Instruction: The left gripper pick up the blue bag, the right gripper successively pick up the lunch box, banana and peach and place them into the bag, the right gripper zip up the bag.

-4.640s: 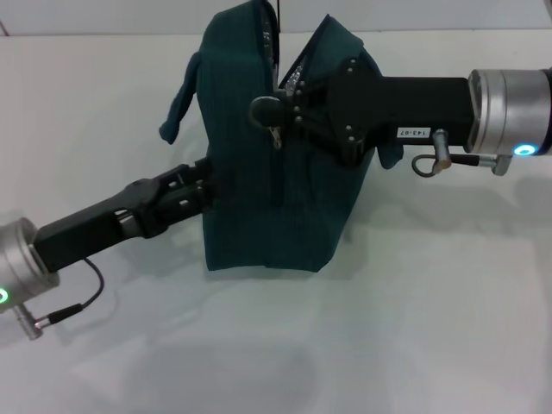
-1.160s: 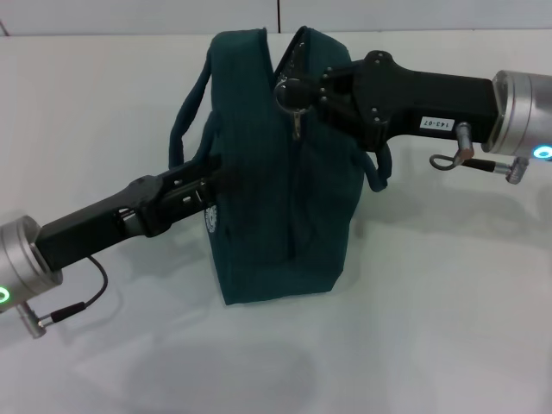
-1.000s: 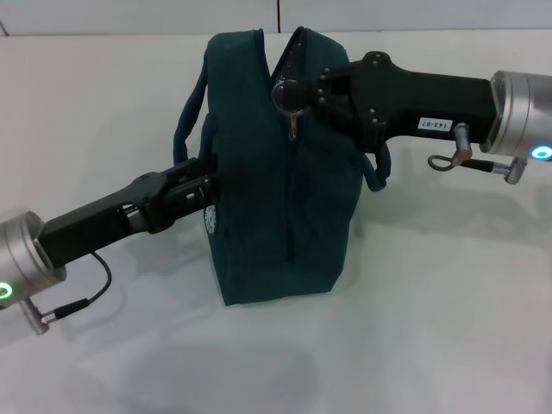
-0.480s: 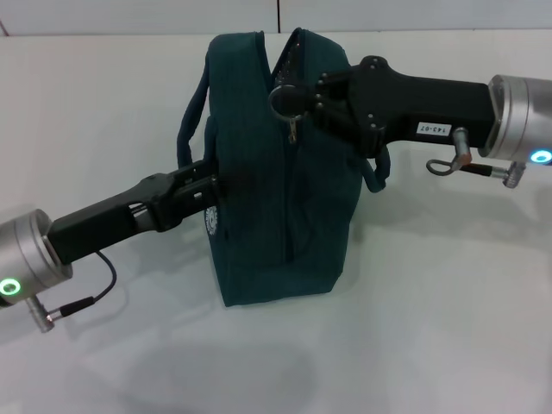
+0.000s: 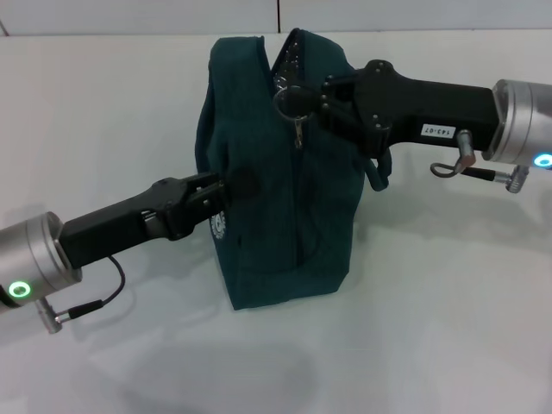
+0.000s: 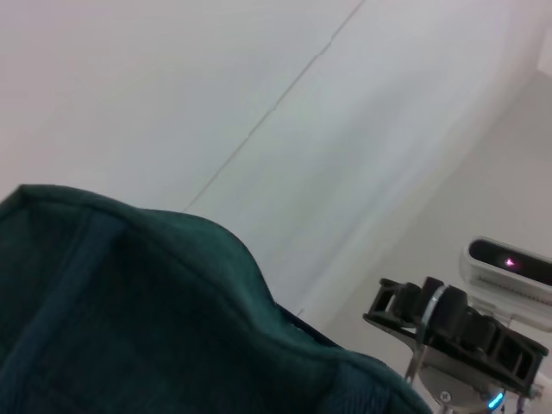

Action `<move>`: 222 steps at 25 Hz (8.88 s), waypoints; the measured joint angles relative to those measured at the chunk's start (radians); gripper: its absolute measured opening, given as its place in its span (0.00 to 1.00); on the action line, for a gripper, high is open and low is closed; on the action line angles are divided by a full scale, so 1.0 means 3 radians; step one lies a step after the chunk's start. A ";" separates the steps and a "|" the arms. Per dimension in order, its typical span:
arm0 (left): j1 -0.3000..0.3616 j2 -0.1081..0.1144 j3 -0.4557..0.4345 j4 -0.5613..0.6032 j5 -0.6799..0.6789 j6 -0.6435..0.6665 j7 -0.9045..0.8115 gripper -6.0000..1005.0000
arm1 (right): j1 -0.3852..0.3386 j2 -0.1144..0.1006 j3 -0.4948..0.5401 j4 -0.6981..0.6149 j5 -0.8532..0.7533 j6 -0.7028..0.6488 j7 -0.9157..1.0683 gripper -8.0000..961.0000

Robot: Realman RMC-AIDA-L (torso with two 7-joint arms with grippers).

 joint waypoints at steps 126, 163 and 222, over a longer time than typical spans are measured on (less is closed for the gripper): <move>-0.1185 0.0247 -0.0278 0.0410 0.1031 -0.0330 -0.1742 0.87 | -0.0521 -0.0046 0.0467 -0.0211 0.0027 0.0130 0.0482 0.02; -0.1097 0.0047 -0.0247 0.0434 0.0892 -0.0318 -0.1728 0.19 | -0.0532 -0.0045 0.0716 0.0190 0.0065 -0.0079 0.0566 0.03; -0.1079 -0.0007 -0.0192 0.0193 0.0546 -0.0898 -0.1336 0.06 | -0.0790 -0.0119 0.1187 0.0962 0.0414 0.0272 0.0857 0.37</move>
